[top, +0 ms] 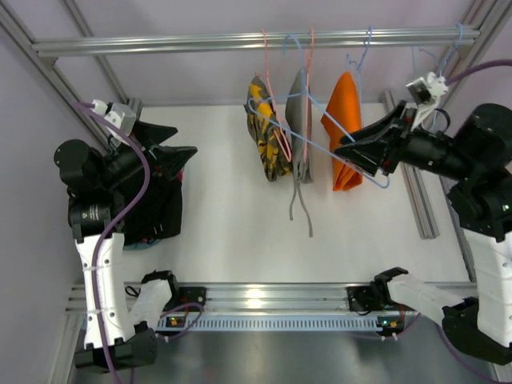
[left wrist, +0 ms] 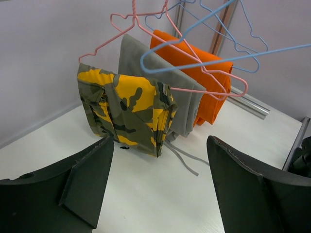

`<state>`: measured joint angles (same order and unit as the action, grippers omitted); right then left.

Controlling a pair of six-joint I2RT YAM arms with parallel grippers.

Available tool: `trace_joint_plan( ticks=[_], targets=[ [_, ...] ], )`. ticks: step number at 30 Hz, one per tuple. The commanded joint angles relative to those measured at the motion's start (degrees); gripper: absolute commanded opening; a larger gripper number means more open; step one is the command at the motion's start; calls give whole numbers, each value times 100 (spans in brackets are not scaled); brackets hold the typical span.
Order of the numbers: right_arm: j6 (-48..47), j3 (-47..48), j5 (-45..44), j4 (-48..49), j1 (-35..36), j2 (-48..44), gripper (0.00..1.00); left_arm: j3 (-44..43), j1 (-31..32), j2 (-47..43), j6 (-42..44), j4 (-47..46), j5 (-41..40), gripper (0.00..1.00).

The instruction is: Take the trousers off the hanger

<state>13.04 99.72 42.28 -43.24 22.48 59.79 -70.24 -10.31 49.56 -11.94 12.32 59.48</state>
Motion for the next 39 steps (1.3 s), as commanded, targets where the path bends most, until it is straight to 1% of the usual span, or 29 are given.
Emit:
trace_joint_plan(
  ticks=[1, 4, 5, 6, 8, 10, 14, 19, 21, 22, 24, 28, 32, 36, 39],
  targets=[
    [532, -92, 429, 747, -489, -511, 0, -34, 72, 45, -133, -388, -16, 83],
    [936, -374, 614, 1027, -972, -854, 0, -51, 151, 80, -107, -414, 46, 84],
    [1225, -496, 667, 1176, -1191, -1038, 0, -69, 195, 89, -71, -414, 63, 84],
    [1384, -680, 719, 1422, -1289, -1100, 0, -60, 309, 89, 25, -414, 46, 84],
    [1771, -752, 921, 1520, -1500, -1136, 0, -43, 423, 80, 157, -414, -15, 84],
    [2078, -875, 1079, 1687, -1623, -1136, 0, -43, 634, 89, 324, -414, -86, 84],
    [2229, -814, 1063, 1741, -1738, -1066, 0, -43, 872, 98, 509, -414, -253, 84],
    [2011, -454, 712, 1425, -1957, -1171, 0, -69, 995, 159, 693, -414, -411, 84],
    [1914, -375, 589, 1222, -2177, -1320, 0, -95, 1004, 203, 737, -414, -429, 84],
    [1835, -366, 466, 1144, -2430, -1443, 0, -113, 995, 247, 755, -414, -464, 84],
    [1659, -244, 186, 819, -2634, -1558, 0, -130, 1206, 317, 781, -414, -473, 84],
    [1255, -59, -140, 353, -3100, -1839, 0, -122, 1294, 405, 895, -414, -481, 84],
    [885, 117, -703, -52, -3539, -2120, 0, -139, 1417, 528, 975, -414, -517, 84],
    [534, 407, -1037, -368, -3733, -2173, 0, -122, 1549, 642, 1036, -414, -569, 84],
    [384, 189, -1318, -589, -3768, -2252, 0, -122, 1628, 686, 1080, -414, -604, 84]
  ],
)
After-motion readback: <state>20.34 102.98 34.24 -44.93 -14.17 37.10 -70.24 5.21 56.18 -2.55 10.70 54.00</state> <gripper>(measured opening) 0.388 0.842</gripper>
